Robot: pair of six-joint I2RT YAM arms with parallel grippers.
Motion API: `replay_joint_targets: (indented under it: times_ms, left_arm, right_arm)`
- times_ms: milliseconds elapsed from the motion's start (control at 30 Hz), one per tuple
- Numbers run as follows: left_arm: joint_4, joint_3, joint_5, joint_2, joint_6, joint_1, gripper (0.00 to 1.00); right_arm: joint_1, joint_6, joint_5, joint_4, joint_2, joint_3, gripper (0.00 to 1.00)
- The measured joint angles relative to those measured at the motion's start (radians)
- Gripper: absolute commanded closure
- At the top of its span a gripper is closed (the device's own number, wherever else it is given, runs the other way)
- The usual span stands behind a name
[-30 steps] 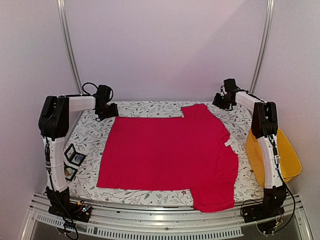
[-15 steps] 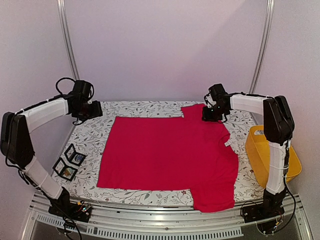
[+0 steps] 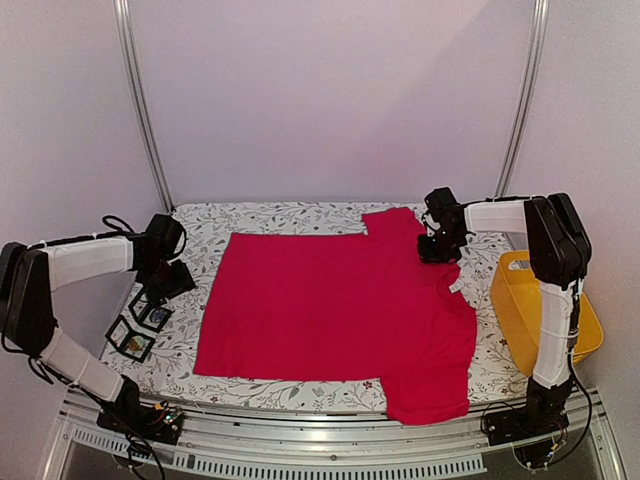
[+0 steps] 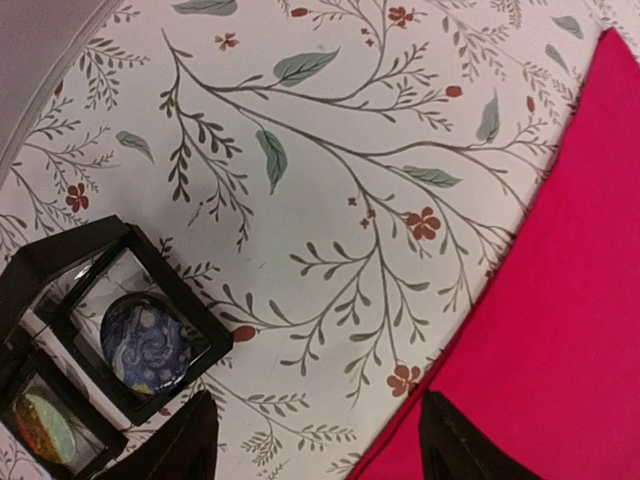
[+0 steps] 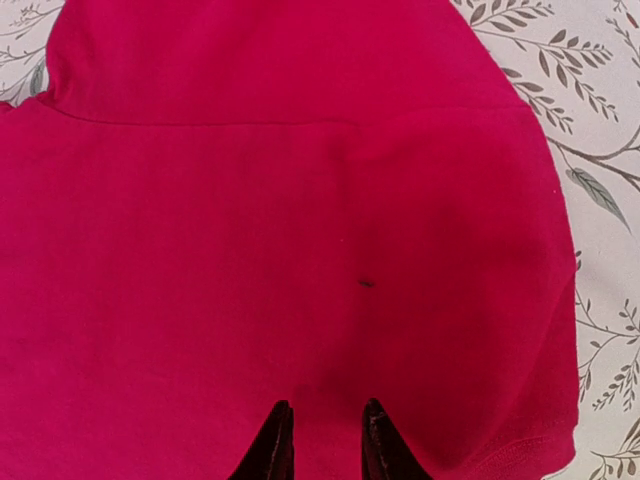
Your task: Pin the brooch onto the clothing
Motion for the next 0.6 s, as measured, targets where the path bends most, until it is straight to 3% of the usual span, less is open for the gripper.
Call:
replay_joint_targets:
  times_ms: [267, 600]
  left_arm:
    - [-0.068, -0.01, -0.078, 0.078, -0.106, 0.01, 0.13]
    - [-0.065, -0.045, -0.105, 0.066, -0.128, 0.097, 0.1]
  right_arm:
    - [0.0, -0.023, -0.001, 0.034, 0.0, -0.029, 0.77]
    - [0.0, -0.04, -0.037, 0.05, 0.0, -0.037, 0.77]
